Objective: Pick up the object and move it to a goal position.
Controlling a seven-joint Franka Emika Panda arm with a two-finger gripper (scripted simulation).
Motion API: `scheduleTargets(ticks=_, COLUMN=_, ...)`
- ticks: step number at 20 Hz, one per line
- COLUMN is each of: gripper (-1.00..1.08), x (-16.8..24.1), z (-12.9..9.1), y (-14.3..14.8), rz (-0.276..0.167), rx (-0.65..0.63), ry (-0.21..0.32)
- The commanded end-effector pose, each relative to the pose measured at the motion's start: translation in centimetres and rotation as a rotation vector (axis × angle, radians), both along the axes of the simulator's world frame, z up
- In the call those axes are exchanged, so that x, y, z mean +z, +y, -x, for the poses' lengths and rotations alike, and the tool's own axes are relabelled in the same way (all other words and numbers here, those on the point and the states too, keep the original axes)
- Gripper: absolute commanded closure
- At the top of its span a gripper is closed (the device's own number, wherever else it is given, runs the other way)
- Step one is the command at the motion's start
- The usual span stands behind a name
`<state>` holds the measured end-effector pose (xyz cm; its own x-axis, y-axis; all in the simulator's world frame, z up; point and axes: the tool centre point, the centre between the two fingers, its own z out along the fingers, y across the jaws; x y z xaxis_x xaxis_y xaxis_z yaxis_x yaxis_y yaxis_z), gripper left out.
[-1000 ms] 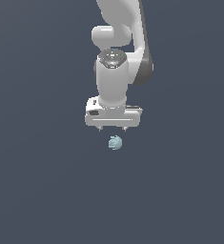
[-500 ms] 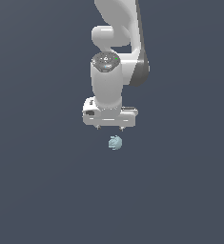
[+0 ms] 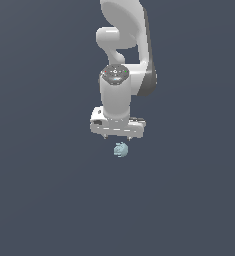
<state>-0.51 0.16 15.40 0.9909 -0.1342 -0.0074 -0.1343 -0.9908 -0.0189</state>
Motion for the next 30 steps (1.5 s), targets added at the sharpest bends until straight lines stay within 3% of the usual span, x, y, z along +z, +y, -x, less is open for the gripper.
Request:
scheduleTargets(ticks=1, gripper=-0.92, x=-1.3, z=0.1, y=0.4, rz=0.004, rx=-0.027, ry=0.000)
scheduleTargets(ticks=12, gripper=-0.92, x=-6.1, z=0.9, y=1.9, rz=0.019, rx=-0.133, ry=-0.003)
scheduleTargets(ticks=21, gripper=-0.92, x=-6.9, z=1.0, y=2.0, rz=0.020, rx=-0.138, ry=-0.002)
scheduleTargets(ticks=30, gripper=-0.92, x=-10.8, z=1.1, y=2.0, rz=0.020, rx=-0.141, ry=-0.003)
